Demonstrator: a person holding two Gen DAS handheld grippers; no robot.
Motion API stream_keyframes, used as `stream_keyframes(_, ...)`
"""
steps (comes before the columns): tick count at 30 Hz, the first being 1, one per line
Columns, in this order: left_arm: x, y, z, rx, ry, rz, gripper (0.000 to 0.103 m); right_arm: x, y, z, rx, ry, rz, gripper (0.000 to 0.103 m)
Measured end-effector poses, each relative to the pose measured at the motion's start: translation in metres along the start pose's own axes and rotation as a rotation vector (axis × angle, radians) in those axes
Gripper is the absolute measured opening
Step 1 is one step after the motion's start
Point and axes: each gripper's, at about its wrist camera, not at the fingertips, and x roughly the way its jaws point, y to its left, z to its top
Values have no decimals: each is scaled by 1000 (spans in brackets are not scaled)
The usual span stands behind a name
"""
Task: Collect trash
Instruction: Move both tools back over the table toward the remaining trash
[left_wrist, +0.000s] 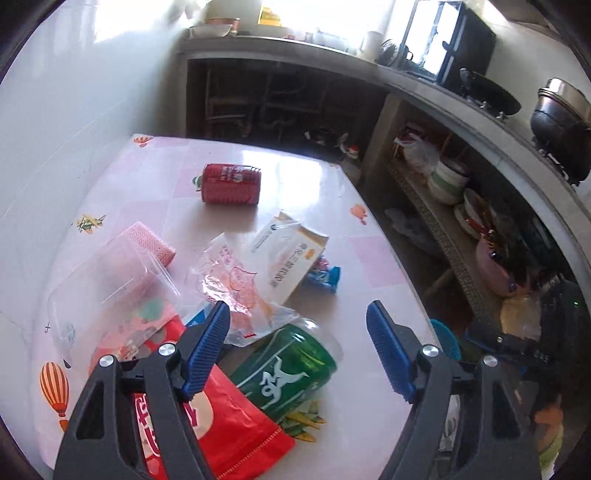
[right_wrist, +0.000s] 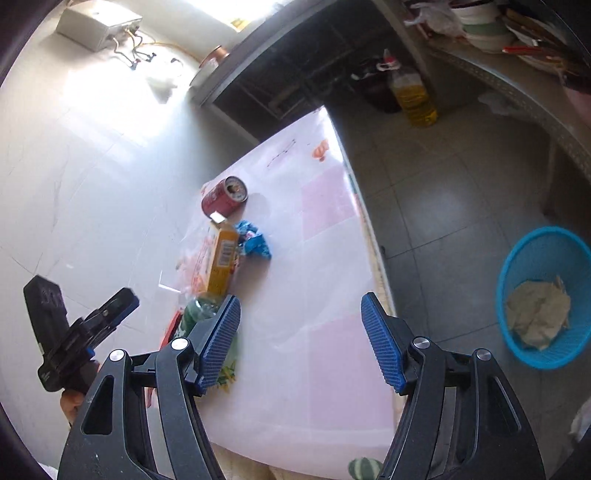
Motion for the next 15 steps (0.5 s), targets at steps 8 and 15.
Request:
stream_keyframes(8, 64, 18, 20, -23, 119, 55, 74, 28, 20, 0, -48, 71, 19, 65)
stream_keyframes(15, 88, 28, 19, -49, 181, 94, 43, 28, 24, -6, -35, 87, 24, 65)
